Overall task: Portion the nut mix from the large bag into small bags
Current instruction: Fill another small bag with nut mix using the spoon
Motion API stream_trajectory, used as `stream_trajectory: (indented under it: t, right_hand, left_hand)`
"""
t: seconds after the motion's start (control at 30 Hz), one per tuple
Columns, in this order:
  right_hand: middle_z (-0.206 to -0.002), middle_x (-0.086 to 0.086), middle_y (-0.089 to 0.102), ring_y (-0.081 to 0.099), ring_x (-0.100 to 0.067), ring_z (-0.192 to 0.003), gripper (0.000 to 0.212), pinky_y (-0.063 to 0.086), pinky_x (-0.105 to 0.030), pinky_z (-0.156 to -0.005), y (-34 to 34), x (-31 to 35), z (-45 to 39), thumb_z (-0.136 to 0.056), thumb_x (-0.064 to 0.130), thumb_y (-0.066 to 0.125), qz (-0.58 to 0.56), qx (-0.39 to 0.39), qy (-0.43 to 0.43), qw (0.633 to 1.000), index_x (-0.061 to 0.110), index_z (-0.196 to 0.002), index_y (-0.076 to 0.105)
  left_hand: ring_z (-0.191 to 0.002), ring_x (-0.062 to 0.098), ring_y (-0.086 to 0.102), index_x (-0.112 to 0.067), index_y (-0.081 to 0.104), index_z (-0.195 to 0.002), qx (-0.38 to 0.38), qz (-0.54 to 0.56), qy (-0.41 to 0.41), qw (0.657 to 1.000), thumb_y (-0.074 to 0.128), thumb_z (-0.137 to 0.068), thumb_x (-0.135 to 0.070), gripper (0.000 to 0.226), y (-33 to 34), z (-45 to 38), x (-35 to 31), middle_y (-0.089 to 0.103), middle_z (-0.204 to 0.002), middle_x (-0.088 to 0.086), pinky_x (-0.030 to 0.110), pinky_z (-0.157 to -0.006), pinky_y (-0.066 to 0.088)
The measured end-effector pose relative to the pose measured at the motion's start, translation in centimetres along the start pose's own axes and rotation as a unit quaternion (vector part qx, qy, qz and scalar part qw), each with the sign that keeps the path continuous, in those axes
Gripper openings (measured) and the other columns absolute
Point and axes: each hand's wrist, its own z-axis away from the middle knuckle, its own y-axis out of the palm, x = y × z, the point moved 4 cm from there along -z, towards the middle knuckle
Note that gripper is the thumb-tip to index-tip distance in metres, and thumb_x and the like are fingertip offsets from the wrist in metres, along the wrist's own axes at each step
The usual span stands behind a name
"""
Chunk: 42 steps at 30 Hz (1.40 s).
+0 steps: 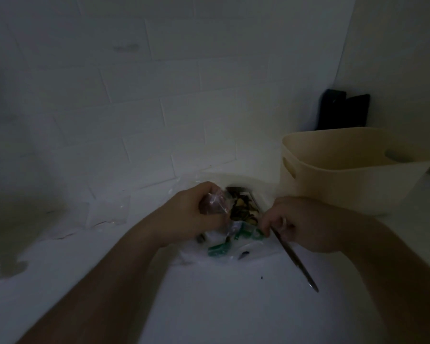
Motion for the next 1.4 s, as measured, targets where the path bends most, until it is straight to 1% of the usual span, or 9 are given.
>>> stream_trajectory:
  t: [0.23,0.37,0.5,0.67,0.77,0.87,1.0,1.2,1.4]
  right_hand:
    - [-0.089,0.012,0.062,0.062,-0.006,-0.079,0.058,0.048,-0.017,-0.067,0.1,-0.6,-0.3,-0.084,-0.01,0.058,-0.026,-0.038,-0.01,0.999,0.048,-0.085,0.063]
    - [-0.069,0.005,0.061,0.056,-0.004,-0.058,0.034,0.042,-0.013,-0.056,-1.6,0.4,-0.5,-0.087,0.001,0.076,-0.142,-0.213,-0.035,0.966,0.032,-0.08,0.064]
    - [-0.068,0.015,0.062,0.064,-0.004,-0.063,0.011,0.047,-0.016,-0.062,-1.8,1.4,-1.8,-0.104,0.025,0.057,-0.13,-0.357,0.018,0.925,0.029,-0.105,0.067]
    - [-0.087,0.0,0.066,0.062,-0.019,-0.077,0.023,0.049,-0.037,-0.07,-0.6,1.9,-3.6,-0.11,0.023,0.041,-0.043,-0.341,0.02,0.939,0.021,-0.106,0.064]
    - [-0.085,-0.001,0.062,0.06,-0.018,-0.072,0.02,0.047,-0.034,-0.065,-2.3,2.6,-2.6,-0.109,0.015,0.042,0.034,-0.372,-0.009,0.927,0.016,-0.108,0.062]
    - [-0.07,0.014,0.056,0.054,0.001,-0.059,0.026,0.041,-0.013,-0.059,-4.3,3.0,-0.3,-0.108,0.038,0.036,-0.022,-0.426,0.003,0.905,0.025,-0.099,0.057]
    - [-0.06,0.009,0.055,0.054,-0.009,-0.051,0.039,0.041,-0.015,-0.054,-4.8,4.1,0.9,-0.099,0.054,0.025,-0.032,-0.414,0.005,0.91,0.026,-0.089,0.05]
    - [-0.064,0.009,0.05,0.048,-0.007,-0.056,0.028,0.038,-0.033,-0.055,-3.9,4.6,-0.3,-0.106,0.045,0.028,0.058,-0.337,0.046,0.939,0.027,-0.092,0.044]
    - [-0.067,0.006,0.053,0.051,-0.011,-0.059,0.029,0.043,-0.036,-0.057,-2.9,4.4,-0.9,-0.106,0.042,0.03,0.02,-0.327,0.028,0.945,0.023,-0.096,0.049]
  left_hand:
    - [-0.088,0.005,0.07,-0.034,0.066,-0.11,0.011,0.0,0.012,1.0,0.086,-0.083,-0.035,0.034,0.1,0.2,-0.5,0.072,-0.1,-0.012,0.018,-0.068,0.054]
    - [-0.09,0.009,0.072,-0.039,0.065,-0.111,0.022,0.006,0.013,1.0,0.087,-0.083,-0.034,0.036,0.2,0.2,-0.8,0.074,-0.103,-0.01,0.023,-0.067,0.058]
    - [-0.092,0.006,0.071,-0.04,0.065,-0.11,0.022,-0.024,0.029,0.999,0.088,-0.081,-0.041,0.036,0.5,0.3,-0.9,0.073,-0.102,-0.014,0.031,-0.078,0.062]
    - [-0.09,0.005,0.067,-0.036,0.065,-0.104,0.034,-0.124,0.062,0.99,0.081,-0.078,-0.041,0.031,1.0,0.3,-1.2,0.069,-0.097,-0.013,0.032,-0.081,0.057]
    - [-0.089,0.005,0.064,-0.034,0.064,-0.102,0.05,-0.182,0.062,0.98,0.07,-0.067,-0.043,0.037,0.9,0.2,-1.4,0.064,-0.096,-0.013,0.027,-0.077,0.054]
    - [-0.086,0.004,0.06,-0.033,0.064,-0.098,0.031,-0.188,0.08,0.978,0.069,-0.065,-0.046,0.036,0.6,0.2,-1.7,0.061,-0.092,-0.013,0.022,-0.073,0.049]
    - [-0.087,0.004,0.055,-0.031,0.067,-0.106,-0.038,-0.183,0.134,0.973,0.069,-0.075,-0.057,0.041,0.2,0.3,-1.9,0.06,-0.094,-0.009,0.02,-0.073,0.043]
    - [-0.107,0.016,0.057,-0.028,0.06,-0.128,-0.088,-0.207,0.027,0.974,0.076,-0.084,-0.04,0.048,0.5,-0.4,-1.0,0.057,-0.12,-0.004,0.028,-0.082,0.041]
    - [-0.084,0.01,0.066,-0.031,0.063,-0.111,-0.08,-0.164,-0.035,0.983,0.077,-0.084,-0.038,0.031,1.4,-0.6,-0.7,0.069,-0.099,-0.004,0.018,-0.064,0.049]
